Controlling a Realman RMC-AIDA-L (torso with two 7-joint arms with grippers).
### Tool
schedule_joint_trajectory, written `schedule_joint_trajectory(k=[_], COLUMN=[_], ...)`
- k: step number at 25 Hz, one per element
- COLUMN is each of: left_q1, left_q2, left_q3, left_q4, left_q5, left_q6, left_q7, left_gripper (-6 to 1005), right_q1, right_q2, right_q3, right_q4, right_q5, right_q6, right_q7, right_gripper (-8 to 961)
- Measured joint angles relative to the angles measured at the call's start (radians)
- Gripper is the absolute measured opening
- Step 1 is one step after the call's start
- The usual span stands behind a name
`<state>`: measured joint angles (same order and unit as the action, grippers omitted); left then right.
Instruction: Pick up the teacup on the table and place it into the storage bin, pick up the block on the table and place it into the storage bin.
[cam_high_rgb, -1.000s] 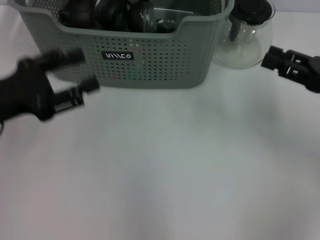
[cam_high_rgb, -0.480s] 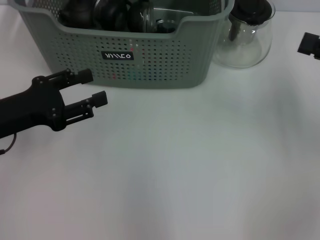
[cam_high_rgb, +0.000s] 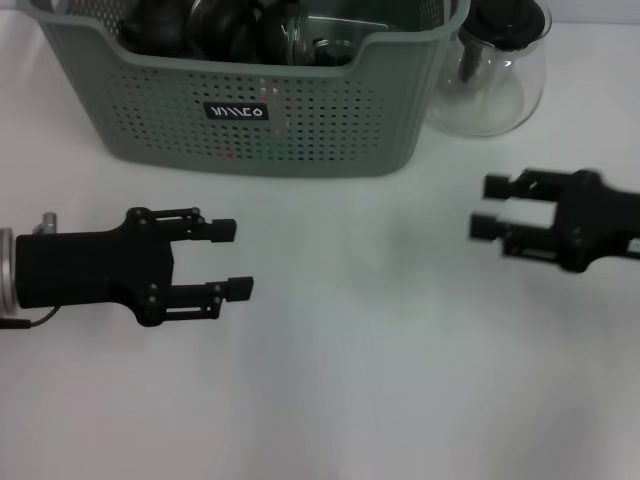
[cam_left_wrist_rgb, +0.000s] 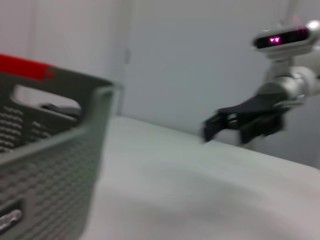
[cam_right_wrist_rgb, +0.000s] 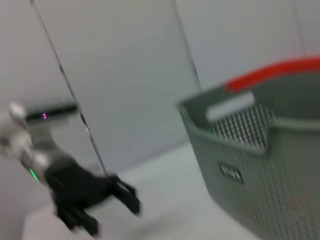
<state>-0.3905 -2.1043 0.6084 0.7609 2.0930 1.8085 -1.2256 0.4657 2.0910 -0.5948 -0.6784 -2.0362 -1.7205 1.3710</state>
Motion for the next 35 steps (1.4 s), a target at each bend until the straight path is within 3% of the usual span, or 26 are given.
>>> schedule_joint_trajectory(k=[3, 6, 12, 17, 35], left_q1=[-0.037, -0.067, -0.088, -0.077, -0.070], left_q2=[0.010, 0.004, -0.008, -0.015, -0.027], left_q3=[0.011, 0.045, 0.121, 0.110, 0.109], left_q4=[-0.024, -0.040, -0.103, -0.131, -0.144], left_q5=[0.013, 0.029, 0.031, 0.025, 0.024], left_q6=[0.021, 0.019, -0.029, -0.042, -0.035], left_q7=[-0.003, 0.031, 0.120, 0.197, 0.202], left_gripper=[710, 712, 745, 743, 736], right_q1=[0.016, 0.012, -0.010, -0.027, -0.039], right_q2=[-0.004, 0.005, 0.003, 0.004, 0.003], right_q3=[-0.021, -0.025, 0.010, 0.012, 0.001], right_q4=[0.065, 0.091, 0.197, 0.233, 0.237], right_q5=[-0.038, -0.066, -0.030, 0.007, 0.002], right_q6=[0.041, 0.062, 0.048, 0.036, -0.025], right_q7=[-0.099, -0.249, -0.504, -0.574, -0.589], right_gripper=[623, 626, 850, 939, 927])
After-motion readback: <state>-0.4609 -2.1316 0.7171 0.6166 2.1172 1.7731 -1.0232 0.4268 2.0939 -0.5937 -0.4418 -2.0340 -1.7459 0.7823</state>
